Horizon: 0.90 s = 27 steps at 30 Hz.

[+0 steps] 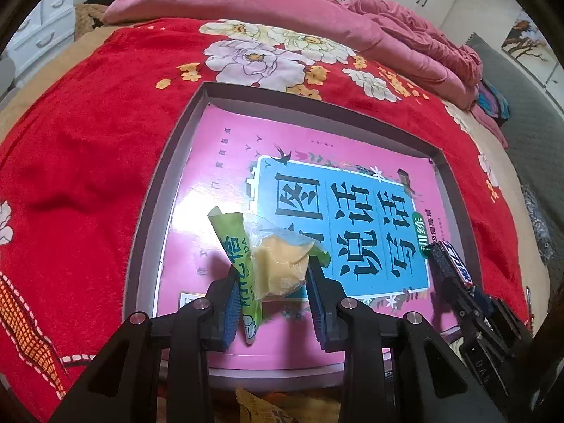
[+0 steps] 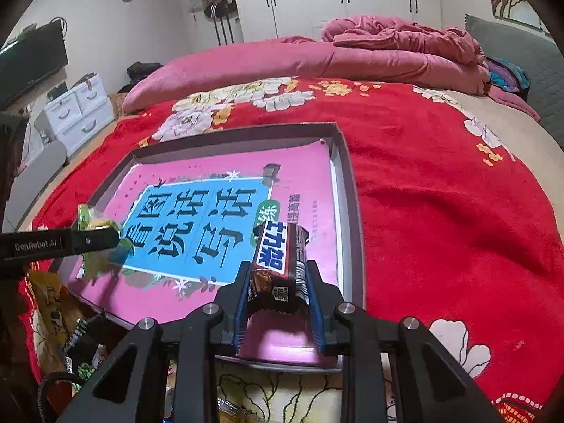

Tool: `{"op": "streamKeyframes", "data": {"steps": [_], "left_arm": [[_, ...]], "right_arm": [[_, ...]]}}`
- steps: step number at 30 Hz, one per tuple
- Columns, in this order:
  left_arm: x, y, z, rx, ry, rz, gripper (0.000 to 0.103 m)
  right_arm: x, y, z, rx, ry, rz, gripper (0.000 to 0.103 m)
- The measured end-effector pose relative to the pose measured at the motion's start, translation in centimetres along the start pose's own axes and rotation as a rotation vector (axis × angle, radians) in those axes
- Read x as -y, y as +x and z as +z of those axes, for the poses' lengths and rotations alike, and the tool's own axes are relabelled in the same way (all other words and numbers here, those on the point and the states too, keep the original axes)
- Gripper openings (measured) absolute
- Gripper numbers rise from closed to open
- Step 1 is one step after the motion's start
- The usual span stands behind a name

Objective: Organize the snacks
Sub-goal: 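Carry the chocolate bar into the tray and open the right gripper while the left carries the green bag over, then lower the green snack bag into the tray and open the left gripper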

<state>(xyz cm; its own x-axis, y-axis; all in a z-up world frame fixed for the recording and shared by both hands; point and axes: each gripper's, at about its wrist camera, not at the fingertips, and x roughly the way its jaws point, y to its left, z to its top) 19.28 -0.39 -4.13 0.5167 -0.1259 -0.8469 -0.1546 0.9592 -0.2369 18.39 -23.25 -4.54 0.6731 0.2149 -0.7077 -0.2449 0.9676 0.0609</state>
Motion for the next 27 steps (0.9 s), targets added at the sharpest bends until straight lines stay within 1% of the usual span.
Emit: {"op": "streamKeyframes", "data": {"steps": [7,10,18,20,27], "left_arm": [[0.0,0.0,-0.2,-0.009,-0.004,-0.008,0.034],[0.0,-0.1,-0.3,-0.014,0.001,-0.009,0.035],[0.0,-0.1,-0.4,-0.030,-0.007,-0.016,0.037],[-0.1,-0.1,-0.5,-0.033,-0.015,-0.021,0.037],[-0.4,-0.3,-0.5,-0.034,-0.027,-0.028,0.038]], "right_arm": [[-0.3,0.2,-0.2,-0.018,-0.013,0.007,0.030],[-0.6,0.2,-0.2,-0.027,-0.024,0.020,0.031],[-1.1,0.1,-0.3,-0.029,-0.043,0.021,0.044],[-0.9,0.0,-0.2,-0.021,-0.034,0.023,0.049],[-0.6,-0.6,0.2,0.001,-0.020,0.025,0.052]]}}
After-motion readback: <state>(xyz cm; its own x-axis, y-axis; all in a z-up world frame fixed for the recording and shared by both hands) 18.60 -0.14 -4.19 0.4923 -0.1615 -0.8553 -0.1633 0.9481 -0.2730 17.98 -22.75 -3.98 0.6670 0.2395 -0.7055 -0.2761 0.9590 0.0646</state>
